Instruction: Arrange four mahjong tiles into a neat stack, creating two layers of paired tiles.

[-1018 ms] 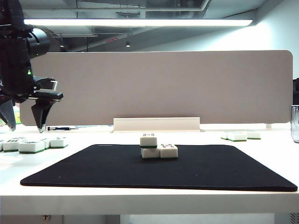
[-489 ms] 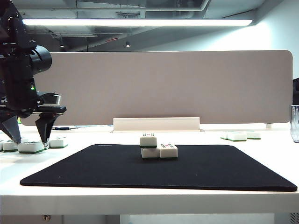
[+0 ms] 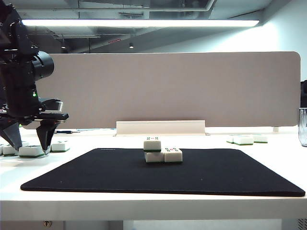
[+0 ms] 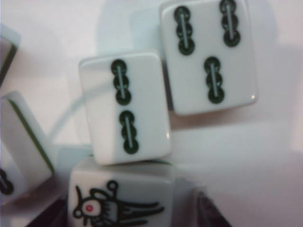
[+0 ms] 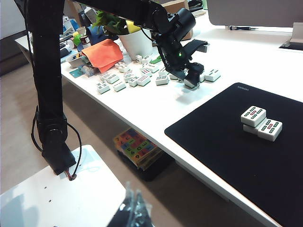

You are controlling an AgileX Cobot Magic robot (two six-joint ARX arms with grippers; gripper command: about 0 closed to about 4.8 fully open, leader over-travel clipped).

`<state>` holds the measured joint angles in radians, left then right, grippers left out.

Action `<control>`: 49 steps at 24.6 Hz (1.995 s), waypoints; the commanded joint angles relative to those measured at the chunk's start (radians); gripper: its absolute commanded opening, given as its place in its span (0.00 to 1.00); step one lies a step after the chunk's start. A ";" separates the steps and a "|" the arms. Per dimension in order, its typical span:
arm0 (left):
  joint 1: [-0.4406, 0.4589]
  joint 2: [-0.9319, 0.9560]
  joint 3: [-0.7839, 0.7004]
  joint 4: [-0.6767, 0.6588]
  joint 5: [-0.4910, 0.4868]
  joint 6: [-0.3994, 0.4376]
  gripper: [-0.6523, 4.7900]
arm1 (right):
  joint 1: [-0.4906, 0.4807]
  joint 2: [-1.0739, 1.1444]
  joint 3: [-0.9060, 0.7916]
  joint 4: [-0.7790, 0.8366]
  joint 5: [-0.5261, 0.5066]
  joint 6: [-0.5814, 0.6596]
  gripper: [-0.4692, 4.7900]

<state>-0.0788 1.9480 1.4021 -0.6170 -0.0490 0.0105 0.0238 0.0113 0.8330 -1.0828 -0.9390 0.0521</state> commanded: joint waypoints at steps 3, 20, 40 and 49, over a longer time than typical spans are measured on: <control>0.000 -0.003 0.002 0.013 -0.003 0.005 0.51 | 0.000 -0.012 0.003 0.010 -0.002 -0.001 0.09; -0.133 -0.158 0.003 0.023 0.315 0.082 0.49 | 0.000 -0.012 0.003 0.010 -0.002 -0.001 0.09; -0.568 -0.152 0.003 0.215 0.270 0.465 0.49 | 0.000 -0.012 0.003 0.009 -0.002 -0.001 0.09; -0.568 -0.078 0.003 0.225 0.271 0.586 0.49 | 0.000 -0.012 0.003 0.009 -0.002 -0.001 0.09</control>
<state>-0.6456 1.8660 1.4029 -0.4023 0.2169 0.5629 0.0235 0.0113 0.8330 -1.0828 -0.9390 0.0521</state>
